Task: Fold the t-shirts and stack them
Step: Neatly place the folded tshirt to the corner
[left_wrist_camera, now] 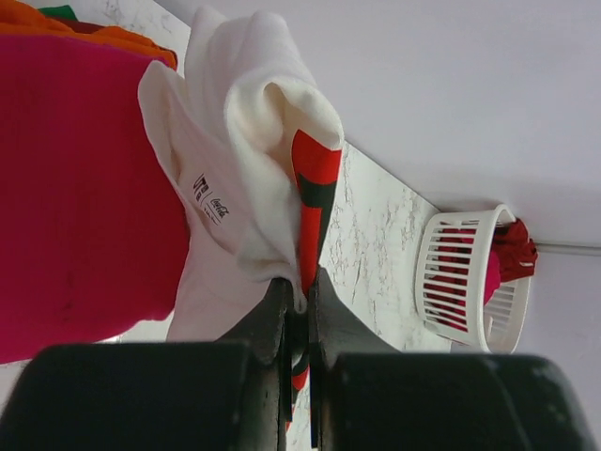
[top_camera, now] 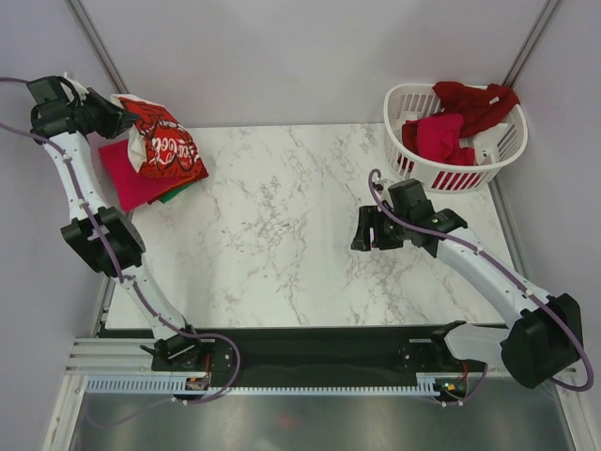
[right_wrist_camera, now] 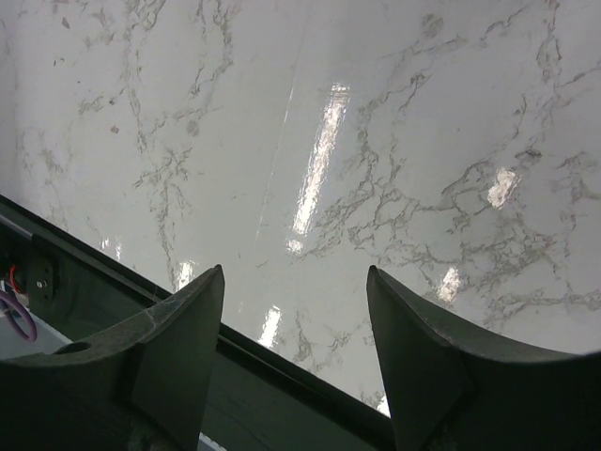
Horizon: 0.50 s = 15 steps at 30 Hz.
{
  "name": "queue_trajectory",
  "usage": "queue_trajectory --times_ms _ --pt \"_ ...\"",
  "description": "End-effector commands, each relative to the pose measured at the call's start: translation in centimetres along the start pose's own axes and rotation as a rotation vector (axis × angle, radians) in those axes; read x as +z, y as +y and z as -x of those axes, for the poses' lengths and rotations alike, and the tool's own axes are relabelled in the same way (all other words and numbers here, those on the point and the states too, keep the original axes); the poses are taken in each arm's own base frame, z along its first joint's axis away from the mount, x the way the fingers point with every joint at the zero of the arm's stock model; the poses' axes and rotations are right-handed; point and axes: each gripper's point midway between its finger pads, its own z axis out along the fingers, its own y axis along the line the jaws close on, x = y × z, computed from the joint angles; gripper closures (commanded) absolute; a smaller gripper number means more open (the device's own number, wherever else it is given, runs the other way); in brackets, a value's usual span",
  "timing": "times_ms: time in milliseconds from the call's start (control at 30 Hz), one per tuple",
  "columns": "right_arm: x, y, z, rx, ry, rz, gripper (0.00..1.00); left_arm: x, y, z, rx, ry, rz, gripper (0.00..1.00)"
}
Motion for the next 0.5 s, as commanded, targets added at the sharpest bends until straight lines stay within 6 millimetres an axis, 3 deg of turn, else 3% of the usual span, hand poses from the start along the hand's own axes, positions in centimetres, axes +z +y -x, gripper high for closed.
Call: queue_trajectory --times_ms 0,200,433,467 --pt "0.5 0.4 0.2 -0.026 -0.004 0.011 0.29 -3.5 -3.1 3.4 0.023 -0.104 -0.104 0.98" --pt "1.2 0.4 -0.5 -0.039 0.023 0.002 0.29 -3.9 1.9 5.2 -0.034 -0.131 -0.044 0.98" --pt "1.6 0.4 -0.9 -0.044 0.042 0.001 0.29 -0.5 11.4 4.5 -0.029 -0.115 0.239 0.96" --pt "1.6 0.5 -1.0 -0.043 0.043 0.003 0.3 0.1 13.9 4.3 -0.038 -0.116 0.322 0.94"
